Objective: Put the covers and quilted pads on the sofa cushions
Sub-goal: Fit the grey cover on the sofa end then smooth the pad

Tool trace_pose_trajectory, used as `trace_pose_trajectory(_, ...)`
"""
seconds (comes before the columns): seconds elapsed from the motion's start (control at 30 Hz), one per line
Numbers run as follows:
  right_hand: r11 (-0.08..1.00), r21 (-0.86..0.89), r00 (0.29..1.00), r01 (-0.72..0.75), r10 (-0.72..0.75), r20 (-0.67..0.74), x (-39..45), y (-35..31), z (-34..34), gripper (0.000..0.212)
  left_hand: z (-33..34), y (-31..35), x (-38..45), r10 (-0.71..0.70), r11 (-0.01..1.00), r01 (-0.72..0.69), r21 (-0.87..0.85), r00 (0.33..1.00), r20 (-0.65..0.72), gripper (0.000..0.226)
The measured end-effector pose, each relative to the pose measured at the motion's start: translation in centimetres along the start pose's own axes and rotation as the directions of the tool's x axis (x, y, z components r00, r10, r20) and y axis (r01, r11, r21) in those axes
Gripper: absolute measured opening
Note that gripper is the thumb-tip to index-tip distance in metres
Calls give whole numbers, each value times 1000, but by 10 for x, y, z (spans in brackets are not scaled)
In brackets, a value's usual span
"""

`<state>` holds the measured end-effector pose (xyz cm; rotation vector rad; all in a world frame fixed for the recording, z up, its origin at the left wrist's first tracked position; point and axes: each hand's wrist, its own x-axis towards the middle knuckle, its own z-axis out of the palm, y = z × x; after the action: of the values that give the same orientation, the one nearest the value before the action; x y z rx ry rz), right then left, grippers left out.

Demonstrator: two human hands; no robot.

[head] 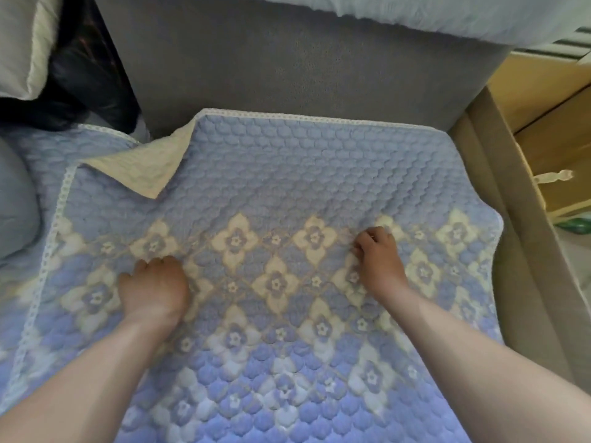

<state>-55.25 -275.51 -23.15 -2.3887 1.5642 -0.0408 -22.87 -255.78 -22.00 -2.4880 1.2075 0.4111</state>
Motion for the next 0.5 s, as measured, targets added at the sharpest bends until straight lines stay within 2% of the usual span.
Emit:
trace_pose_trajectory(0.07,999,-5,998,-33,33,51,-17,-6,8,26,8,-8,-8,-73,997,74,-25,996,48,21)
trace_pose_trajectory(0.17,955,-76,944,-286,294,151,-46,14,5,58,15,5,-25,-71,975,67,-210,997,-10,28)
trace_pose_trajectory(0.27,845,-94,821,-527,535,202,-96,74,-9,60,19,47,-68,63,951,-63,-304,998,-8,57)
trace_pose_trajectory(0.37,709,-116,671,-696,699,249,-149,142,-27,61,29,99,-116,222,950,-174,-260,961,166,69)
trace_pose_trajectory(0.43,603,-135,553,-787,785,279,-175,175,-38,63,38,125,-138,233,962,-186,-198,942,243,71)
trace_pose_trajectory(0.47,600,-164,549,-783,790,272,-184,188,-42,64,42,132,-143,225,968,-185,-173,941,253,72)
trace_pose_trajectory(0.5,638,-190,590,-746,766,255,-189,194,-47,63,45,137,-145,204,972,-165,-168,947,247,72)
